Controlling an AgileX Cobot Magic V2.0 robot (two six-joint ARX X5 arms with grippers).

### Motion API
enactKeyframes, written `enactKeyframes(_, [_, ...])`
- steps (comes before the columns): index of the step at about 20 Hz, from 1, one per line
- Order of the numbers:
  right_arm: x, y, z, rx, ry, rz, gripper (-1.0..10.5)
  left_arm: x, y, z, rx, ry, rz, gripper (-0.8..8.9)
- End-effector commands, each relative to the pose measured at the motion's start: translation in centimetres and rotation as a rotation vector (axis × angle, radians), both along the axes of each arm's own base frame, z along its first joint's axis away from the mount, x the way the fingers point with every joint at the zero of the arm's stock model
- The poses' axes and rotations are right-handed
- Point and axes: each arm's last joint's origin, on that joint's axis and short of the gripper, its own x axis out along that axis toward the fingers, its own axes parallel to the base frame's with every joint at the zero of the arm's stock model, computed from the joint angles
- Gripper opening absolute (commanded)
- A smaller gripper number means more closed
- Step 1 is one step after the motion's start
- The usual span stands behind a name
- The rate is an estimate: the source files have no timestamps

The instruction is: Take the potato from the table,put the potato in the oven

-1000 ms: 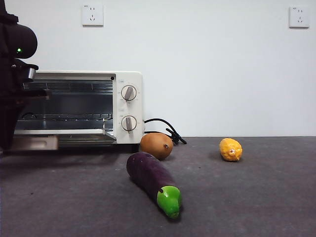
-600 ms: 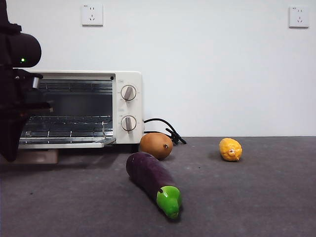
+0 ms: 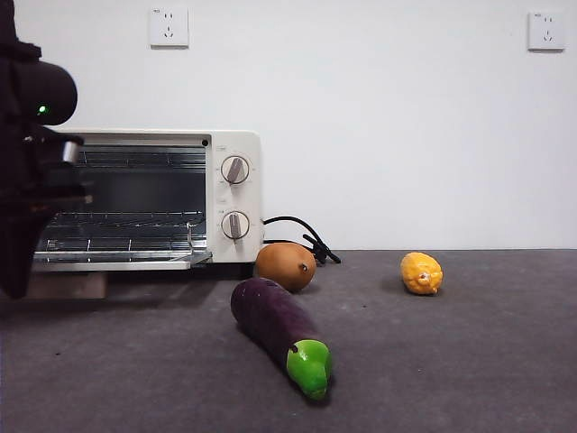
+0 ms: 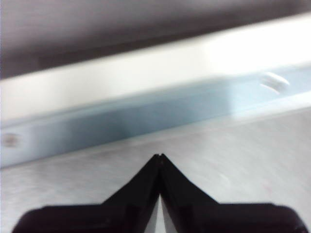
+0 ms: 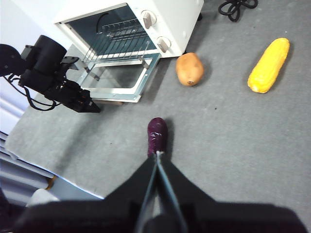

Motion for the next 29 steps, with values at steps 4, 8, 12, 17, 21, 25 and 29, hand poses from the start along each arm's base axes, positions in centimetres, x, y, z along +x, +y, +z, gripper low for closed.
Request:
enactKeyframes(4, [0.1, 0.1, 0.1, 0.030, -0.001, 0.048, 0.1, -2.6, -2.7, 4.1, -0.070, -0.118, -0.123, -0.06])
enactKeyframes(8, [1.3, 0.3, 0.0, 0.061, 0.027, 0.074, 0.1, -6.4, -4.5, 8.9, -0.154, -0.282, -0.140, -0.05])
enactKeyframes(12, [3.6, 1.3, -0.8, 0.060, 0.107, 0.151, 0.1, -11.6, -5.5, 13.0, -0.197, -0.429, -0.170, -0.06])
enactKeyframes(17, [7.2, 4.3, -1.2, 0.144, 0.134, 0.308, 2.1, -18.2, -3.7, 15.9, -0.174, -0.552, -0.173, -0.05])
enactKeyframes(21, [9.3, 9.4, -0.5, 0.174, 0.017, 0.333, 2.3, -22.4, -0.3, 17.5, -0.159, -0.696, -0.148, -0.05])
enactKeyframes(25, [11.0, 14.0, -0.5, 0.112, 0.002, 0.209, 2.3, -26.5, 2.8, 18.2, -0.145, -0.852, -0.261, -0.05])
enactKeyframes(29, [13.3, 18.2, 0.4, 0.087, 0.028, 0.236, 3.8, -28.6, 4.7, 18.4, -0.070, -0.962, -0.301, -0.05])
